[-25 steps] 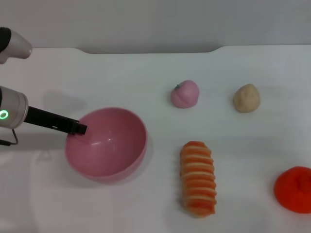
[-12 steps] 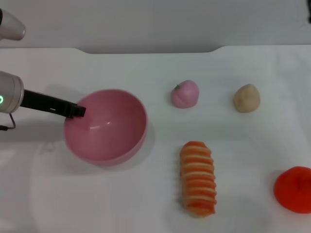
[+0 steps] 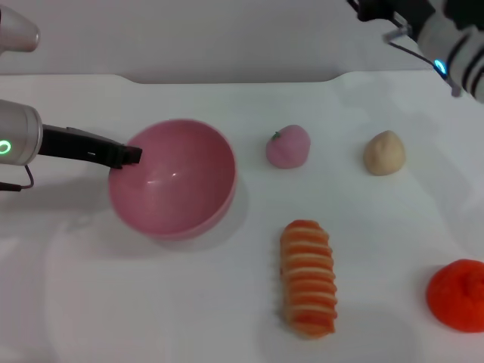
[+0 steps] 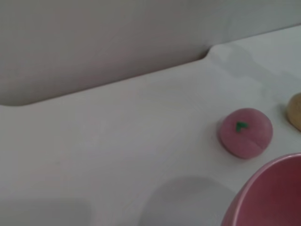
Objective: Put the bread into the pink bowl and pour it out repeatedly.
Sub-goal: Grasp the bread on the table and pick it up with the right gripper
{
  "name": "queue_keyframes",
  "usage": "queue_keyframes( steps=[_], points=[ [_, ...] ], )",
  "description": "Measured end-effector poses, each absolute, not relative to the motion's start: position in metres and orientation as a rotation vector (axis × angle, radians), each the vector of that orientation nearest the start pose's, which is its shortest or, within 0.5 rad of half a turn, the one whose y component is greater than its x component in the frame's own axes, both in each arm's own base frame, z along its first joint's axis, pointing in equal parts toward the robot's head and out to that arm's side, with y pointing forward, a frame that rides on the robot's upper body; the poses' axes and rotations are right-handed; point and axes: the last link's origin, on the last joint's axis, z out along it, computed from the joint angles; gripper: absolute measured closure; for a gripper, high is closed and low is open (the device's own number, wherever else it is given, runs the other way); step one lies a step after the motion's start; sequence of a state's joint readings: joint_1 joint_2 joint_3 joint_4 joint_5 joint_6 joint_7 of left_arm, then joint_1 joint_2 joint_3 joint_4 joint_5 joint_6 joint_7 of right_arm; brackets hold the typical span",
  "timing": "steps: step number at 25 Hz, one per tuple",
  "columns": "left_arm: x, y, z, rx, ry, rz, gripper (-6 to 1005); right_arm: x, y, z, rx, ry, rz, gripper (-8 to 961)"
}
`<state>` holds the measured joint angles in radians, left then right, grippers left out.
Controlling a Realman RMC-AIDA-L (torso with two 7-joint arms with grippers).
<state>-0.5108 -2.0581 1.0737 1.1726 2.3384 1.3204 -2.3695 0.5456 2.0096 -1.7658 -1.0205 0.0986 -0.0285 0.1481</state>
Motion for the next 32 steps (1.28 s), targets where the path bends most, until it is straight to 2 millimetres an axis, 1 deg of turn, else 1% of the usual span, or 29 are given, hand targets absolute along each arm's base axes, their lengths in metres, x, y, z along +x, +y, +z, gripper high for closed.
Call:
queue_keyframes(
  steps=[1,3,5,8,10,11,12,15,21,23,26,27,29,32],
  points=[
    [-0.236,0.378,0.036,-2.412,-1.131,-0.073,952,0.163,0.448,0.002,-1.922,0.418,0.447,433],
    [-0.237,0.379,0.037,-2.407,-1.114,-0.074,952,0.148,0.450,0.005,-1.946,0.423,0.356,433],
    [-0.238,0.381,0.038,-2.402,-1.096,-0.075,952,0.138,0.451,0.011,-1.966,0.426,0.281,432],
    [-0.239,0.384,0.039,-2.393,-1.074,-0.077,952,0.127,0.451,0.023,-2.014,0.455,0.234,432],
    [-0.238,0.385,0.039,-2.391,-1.057,-0.078,952,0.123,0.448,0.030,-2.091,0.507,0.237,432],
    [-0.238,0.385,0.039,-2.392,-1.051,-0.079,952,0.119,0.444,0.035,-2.208,0.559,0.250,432],
    [-0.237,0.386,0.039,-2.394,-1.041,-0.079,952,0.119,0.444,0.035,-2.208,0.559,0.250,432],
    [-0.234,0.390,0.040,-2.400,-0.996,-0.077,952,0.111,0.434,0.040,-2.374,0.635,0.251,432],
    [-0.232,0.393,0.043,-2.398,-0.964,-0.077,952,0.106,0.404,0.048,-2.613,0.815,0.126,432],
    [-0.231,0.394,0.044,-2.394,-0.959,-0.076,952,0.104,0.395,0.054,-2.649,0.881,0.063,432],
    [-0.230,0.397,0.046,-2.389,-0.948,-0.072,952,0.103,0.384,0.065,-2.638,0.941,-0.083,432],
    [-0.229,0.397,0.047,-2.388,-0.944,-0.072,952,0.103,0.384,0.065,-2.638,0.941,-0.083,432],
    [-0.227,0.399,0.048,-2.388,-0.932,-0.073,952,0.102,0.379,0.066,-2.640,0.951,-0.142,432],
    [-0.224,0.401,0.049,-2.391,-0.923,-0.074,952,0.102,0.373,0.057,-2.674,0.955,-0.211,432]
  ],
)
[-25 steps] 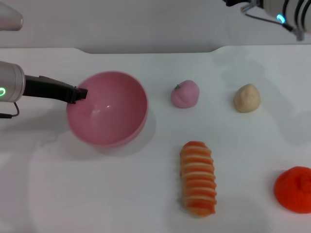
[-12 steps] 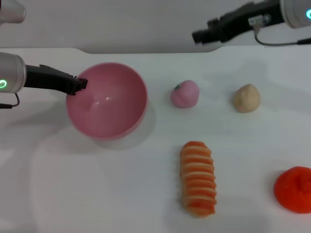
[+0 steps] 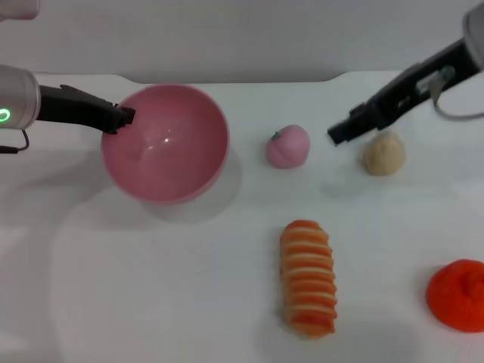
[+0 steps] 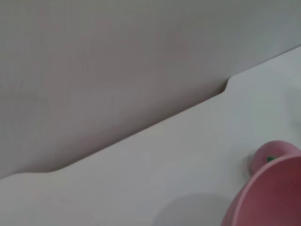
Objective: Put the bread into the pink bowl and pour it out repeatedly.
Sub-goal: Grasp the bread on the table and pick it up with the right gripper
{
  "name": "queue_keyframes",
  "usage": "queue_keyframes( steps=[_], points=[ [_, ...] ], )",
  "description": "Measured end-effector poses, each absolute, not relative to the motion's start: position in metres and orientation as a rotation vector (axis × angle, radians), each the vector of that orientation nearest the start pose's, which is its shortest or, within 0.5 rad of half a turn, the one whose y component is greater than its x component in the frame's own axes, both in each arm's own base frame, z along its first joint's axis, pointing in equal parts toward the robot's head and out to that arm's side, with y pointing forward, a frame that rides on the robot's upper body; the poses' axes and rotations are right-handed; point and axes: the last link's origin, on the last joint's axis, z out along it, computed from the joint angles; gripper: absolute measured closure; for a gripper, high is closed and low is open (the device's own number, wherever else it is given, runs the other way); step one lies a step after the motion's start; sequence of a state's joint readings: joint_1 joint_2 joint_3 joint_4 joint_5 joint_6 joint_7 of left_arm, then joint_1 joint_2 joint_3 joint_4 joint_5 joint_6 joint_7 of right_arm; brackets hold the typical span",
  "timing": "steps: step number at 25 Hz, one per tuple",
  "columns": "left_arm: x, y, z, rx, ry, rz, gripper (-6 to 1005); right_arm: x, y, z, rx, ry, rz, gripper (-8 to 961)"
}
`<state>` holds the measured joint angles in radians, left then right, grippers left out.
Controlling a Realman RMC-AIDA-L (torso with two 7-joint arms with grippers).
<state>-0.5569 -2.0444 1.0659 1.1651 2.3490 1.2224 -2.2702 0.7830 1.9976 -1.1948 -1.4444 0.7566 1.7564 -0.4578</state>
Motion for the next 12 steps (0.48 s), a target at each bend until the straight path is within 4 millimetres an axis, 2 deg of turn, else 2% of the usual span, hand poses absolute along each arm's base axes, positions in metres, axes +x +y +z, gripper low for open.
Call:
queue_keyframes(
  steps=[7,12],
  points=[
    [-0.218,0.403,0.045,-2.406,-0.908,-0.075,952,0.112,0.356,0.001,-2.845,0.970,-0.350,432],
    [-0.217,0.403,0.042,-2.418,-0.911,-0.070,952,0.131,0.352,-0.023,-2.878,1.005,-0.451,432]
  ],
)
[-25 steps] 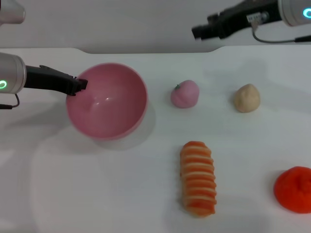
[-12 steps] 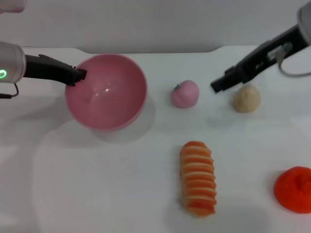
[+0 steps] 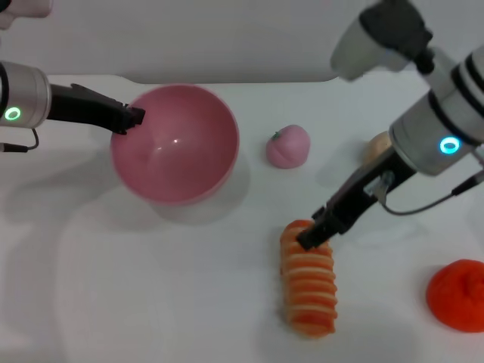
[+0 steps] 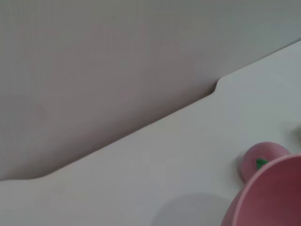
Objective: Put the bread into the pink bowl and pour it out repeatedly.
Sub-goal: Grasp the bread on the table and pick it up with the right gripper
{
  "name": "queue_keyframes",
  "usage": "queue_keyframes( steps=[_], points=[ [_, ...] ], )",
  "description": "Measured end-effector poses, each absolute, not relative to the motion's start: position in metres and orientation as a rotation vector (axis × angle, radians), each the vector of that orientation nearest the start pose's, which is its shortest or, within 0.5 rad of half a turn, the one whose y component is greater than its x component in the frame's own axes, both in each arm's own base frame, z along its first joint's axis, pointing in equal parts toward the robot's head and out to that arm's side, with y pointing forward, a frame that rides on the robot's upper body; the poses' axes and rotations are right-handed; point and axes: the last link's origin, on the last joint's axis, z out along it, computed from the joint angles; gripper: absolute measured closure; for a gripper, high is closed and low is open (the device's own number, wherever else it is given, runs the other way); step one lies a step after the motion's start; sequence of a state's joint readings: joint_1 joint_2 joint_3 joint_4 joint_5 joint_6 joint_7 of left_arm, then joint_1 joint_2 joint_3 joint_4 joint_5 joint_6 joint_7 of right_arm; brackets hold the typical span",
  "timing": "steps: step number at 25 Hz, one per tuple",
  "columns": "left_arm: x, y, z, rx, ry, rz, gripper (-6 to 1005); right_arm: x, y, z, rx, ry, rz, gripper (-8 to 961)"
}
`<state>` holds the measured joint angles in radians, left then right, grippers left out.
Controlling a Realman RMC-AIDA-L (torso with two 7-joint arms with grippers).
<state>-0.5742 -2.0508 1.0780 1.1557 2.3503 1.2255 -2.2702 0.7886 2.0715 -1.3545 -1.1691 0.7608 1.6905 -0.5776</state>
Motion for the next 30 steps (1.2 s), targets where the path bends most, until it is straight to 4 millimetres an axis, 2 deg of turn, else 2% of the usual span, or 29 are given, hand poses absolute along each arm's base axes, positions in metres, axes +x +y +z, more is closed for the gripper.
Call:
queue_keyframes(
  steps=[8,15,30],
  points=[
    [-0.221,0.401,0.036,-2.430,-0.930,-0.056,952,0.159,0.348,-0.044,-2.906,1.106,-0.456,433],
    [-0.222,0.399,0.034,-2.435,-0.943,-0.054,952,0.171,0.344,-0.061,-2.950,1.169,-0.436,433],
    [-0.223,0.399,0.029,-2.449,-0.952,-0.041,952,0.189,0.343,-0.069,-2.897,1.204,-0.486,434]
  ],
)
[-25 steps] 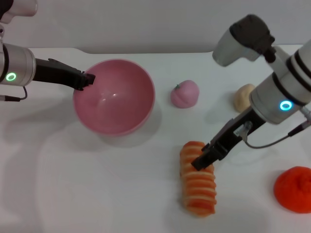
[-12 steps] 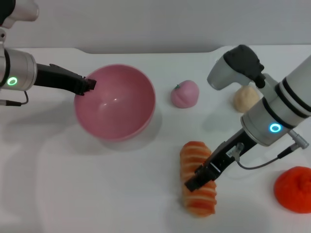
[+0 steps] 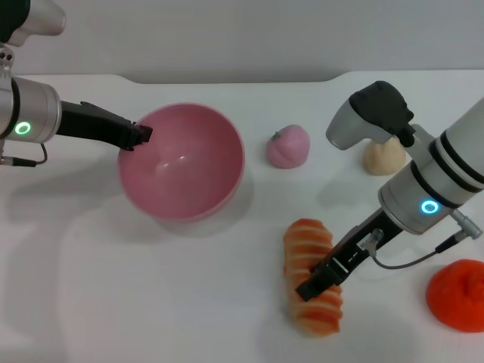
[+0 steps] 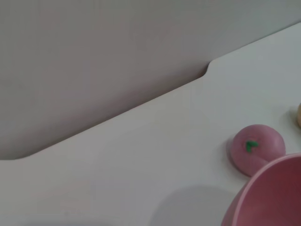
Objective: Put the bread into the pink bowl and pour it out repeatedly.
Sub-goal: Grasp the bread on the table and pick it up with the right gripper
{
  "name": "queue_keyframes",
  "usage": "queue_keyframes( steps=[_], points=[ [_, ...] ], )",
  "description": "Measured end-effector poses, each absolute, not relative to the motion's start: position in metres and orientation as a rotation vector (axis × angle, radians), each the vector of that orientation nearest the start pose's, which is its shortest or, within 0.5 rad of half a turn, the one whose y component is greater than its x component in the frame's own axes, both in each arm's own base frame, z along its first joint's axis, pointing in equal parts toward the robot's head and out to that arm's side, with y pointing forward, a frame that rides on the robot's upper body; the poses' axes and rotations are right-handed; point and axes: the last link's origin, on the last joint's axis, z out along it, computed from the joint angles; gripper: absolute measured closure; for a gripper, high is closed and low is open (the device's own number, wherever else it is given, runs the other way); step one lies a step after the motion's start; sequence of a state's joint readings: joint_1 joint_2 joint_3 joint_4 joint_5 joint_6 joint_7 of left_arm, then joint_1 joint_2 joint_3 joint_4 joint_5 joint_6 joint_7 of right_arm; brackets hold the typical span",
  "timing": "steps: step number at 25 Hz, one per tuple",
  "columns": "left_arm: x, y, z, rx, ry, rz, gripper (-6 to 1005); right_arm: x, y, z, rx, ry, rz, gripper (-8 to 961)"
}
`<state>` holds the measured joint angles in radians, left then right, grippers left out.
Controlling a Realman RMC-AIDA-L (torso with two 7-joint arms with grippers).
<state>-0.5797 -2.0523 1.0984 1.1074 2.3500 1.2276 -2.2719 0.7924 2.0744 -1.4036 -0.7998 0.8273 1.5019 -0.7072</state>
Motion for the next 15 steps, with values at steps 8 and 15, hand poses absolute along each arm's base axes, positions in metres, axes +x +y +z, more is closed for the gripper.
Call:
queue_keyframes(
  steps=[8,15],
  points=[
    [-0.225,0.397,0.028,-2.451,-0.962,-0.037,952,0.202,0.346,-0.071,-2.841,1.195,-0.541,435],
    [-0.226,0.396,0.026,-2.453,-0.971,-0.036,952,0.202,0.347,-0.073,-2.835,1.165,-0.556,441]
  ],
)
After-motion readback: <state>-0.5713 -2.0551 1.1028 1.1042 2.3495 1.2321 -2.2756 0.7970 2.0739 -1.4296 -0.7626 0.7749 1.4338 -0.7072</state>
